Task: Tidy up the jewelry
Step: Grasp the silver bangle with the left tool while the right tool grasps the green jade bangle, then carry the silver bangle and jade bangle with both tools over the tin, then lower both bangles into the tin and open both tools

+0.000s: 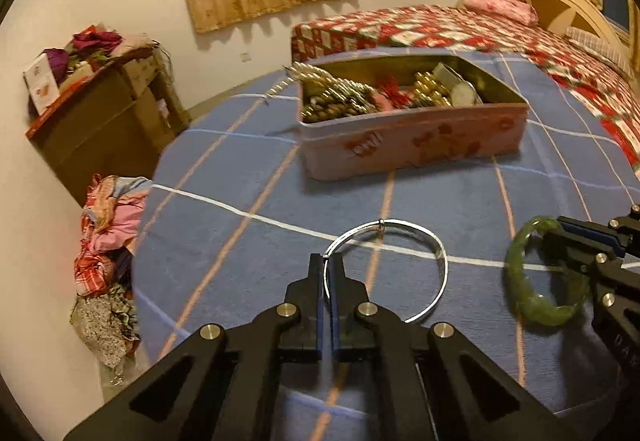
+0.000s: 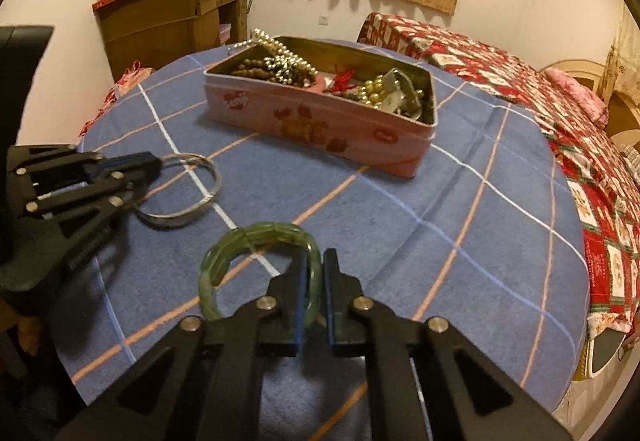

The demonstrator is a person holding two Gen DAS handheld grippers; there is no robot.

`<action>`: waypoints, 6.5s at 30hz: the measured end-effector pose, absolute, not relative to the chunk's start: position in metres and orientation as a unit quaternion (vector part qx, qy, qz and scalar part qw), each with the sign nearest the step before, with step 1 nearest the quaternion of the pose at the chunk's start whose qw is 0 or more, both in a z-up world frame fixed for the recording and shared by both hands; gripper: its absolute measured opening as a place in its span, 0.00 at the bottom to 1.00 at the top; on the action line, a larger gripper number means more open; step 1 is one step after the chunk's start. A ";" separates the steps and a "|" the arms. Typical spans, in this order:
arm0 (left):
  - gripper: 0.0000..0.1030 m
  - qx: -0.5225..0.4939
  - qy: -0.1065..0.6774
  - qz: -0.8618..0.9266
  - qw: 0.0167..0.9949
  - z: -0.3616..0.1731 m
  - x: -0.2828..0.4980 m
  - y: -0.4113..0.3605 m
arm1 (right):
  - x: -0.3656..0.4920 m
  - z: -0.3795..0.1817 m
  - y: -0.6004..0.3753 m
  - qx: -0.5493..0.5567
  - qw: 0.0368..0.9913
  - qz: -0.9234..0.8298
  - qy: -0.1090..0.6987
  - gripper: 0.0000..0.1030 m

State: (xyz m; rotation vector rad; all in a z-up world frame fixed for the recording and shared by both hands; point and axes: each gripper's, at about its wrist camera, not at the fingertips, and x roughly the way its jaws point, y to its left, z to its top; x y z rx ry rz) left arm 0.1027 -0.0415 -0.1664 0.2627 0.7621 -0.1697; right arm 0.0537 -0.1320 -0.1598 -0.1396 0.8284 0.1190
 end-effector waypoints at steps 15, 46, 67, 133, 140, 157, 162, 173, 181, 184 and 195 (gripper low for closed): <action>0.02 0.135 0.309 -0.065 0.939 -0.133 0.084 -0.037 | 0.048 -0.134 -0.138 -0.063 0.932 0.039 0.355 0.08; 0.02 0.100 0.257 -0.061 0.959 -0.084 0.079 -0.037 | 0.048 -0.088 -0.155 -0.056 0.955 0.014 0.291 0.08; 0.02 0.087 0.223 -0.060 0.969 -0.063 0.086 -0.042 | 0.052 -0.076 -0.162 -0.044 0.964 0.000 0.262 0.08; 0.02 0.139 0.269 -0.052 0.952 -0.086 0.224 -0.080 | 0.186 -0.079 -0.164 -0.066 0.947 -0.031 0.312 0.08; 0.02 0.147 0.282 -0.050 0.947 -0.093 0.235 -0.082 | 0.199 -0.085 -0.159 -0.073 0.942 -0.032 0.326 0.08; 0.02 0.161 0.314 -0.058 0.934 -0.111 0.250 -0.088 | 0.218 -0.104 -0.159 -0.073 0.929 -0.025 0.361 0.08; 0.02 0.162 0.320 -0.054 0.932 -0.114 0.254 -0.091 | 0.221 -0.107 -0.156 -0.080 0.925 -0.028 0.370 0.08; 0.02 0.155 0.329 -0.051 0.930 -0.120 0.258 -0.090 | 0.225 -0.113 -0.155 -0.082 0.922 -0.033 0.376 0.08; 0.02 0.165 0.334 -0.054 0.927 -0.127 0.256 -0.093 | 0.225 -0.119 -0.152 -0.084 0.919 -0.029 0.384 0.09; 0.02 0.165 0.334 -0.055 0.926 -0.127 0.256 -0.094 | 0.225 -0.119 -0.153 -0.081 0.919 -0.030 0.384 0.09; 0.03 0.165 0.324 -0.045 0.930 -0.123 0.255 -0.092 | 0.224 -0.119 -0.155 -0.078 0.922 -0.025 0.380 0.16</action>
